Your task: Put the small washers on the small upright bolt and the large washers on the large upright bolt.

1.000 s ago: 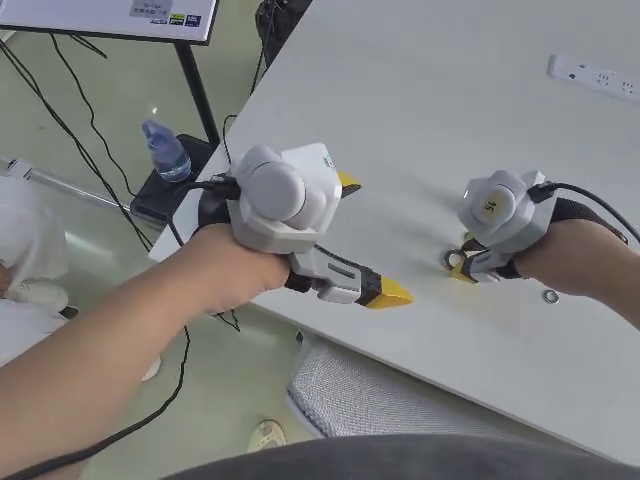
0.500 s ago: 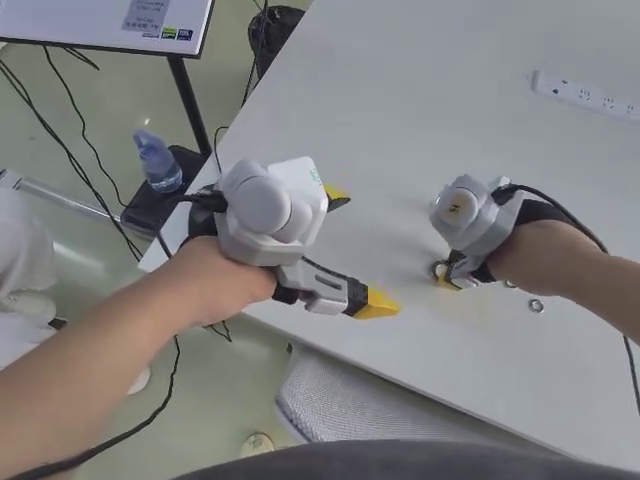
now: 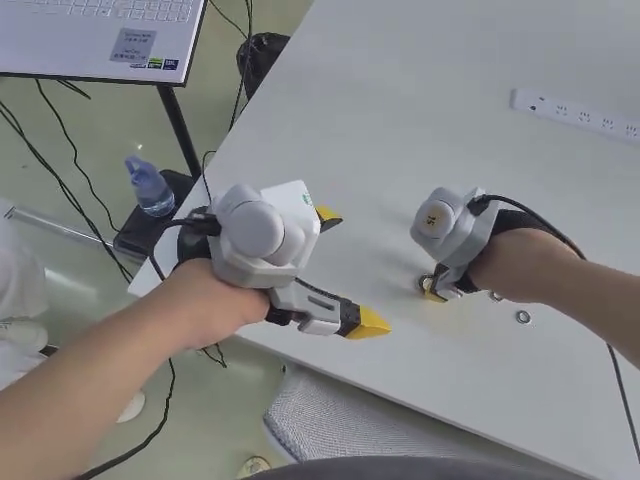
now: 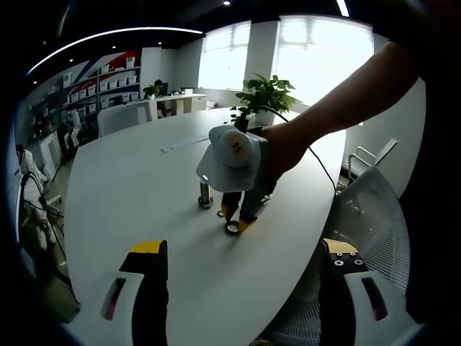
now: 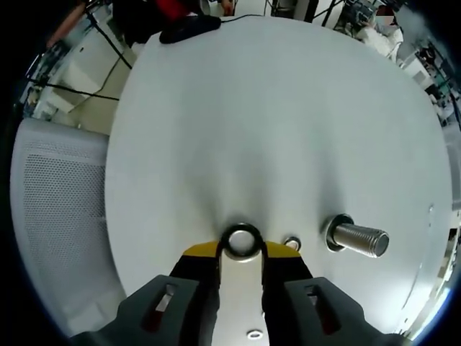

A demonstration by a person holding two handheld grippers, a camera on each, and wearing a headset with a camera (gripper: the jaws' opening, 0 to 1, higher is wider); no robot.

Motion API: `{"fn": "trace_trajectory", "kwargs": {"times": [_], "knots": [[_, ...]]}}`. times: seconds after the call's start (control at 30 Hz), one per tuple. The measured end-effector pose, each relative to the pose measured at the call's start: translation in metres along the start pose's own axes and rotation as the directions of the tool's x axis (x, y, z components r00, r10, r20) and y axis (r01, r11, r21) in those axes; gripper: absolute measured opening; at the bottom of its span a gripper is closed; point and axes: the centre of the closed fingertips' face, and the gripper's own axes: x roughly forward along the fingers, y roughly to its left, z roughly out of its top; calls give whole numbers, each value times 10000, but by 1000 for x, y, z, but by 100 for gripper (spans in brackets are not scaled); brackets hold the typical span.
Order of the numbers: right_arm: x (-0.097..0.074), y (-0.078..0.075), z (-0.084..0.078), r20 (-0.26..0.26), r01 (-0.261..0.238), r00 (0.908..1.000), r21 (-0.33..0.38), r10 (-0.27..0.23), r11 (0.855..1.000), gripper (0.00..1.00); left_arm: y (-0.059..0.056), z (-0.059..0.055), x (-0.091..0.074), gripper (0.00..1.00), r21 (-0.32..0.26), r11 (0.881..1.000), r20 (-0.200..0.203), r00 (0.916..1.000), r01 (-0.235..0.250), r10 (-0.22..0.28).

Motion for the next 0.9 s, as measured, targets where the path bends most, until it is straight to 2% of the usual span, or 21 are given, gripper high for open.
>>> {"fn": "trace_trajectory", "kwargs": {"times": [0.13,0.43,0.73,0.9], "knots": [[0,0,-2,-44,-47,10000,48,48,10000,20,1,-4,0,85,-24,10000,-92,10000,21,-21],[-11,-3,-10,83,-304,9995,354,301,9989,21,4,-4,-3,85,-110,9999,-47,9999,-96,96],[-34,-9,-16,320,-308,9991,727,286,9969,21,2,-4,-8,85,-59,9998,-91,9998,-169,168],[-52,-1,-16,375,-317,9989,793,288,9963,21,-1,-3,-7,85,-48,9999,-103,9999,-134,133]]}}
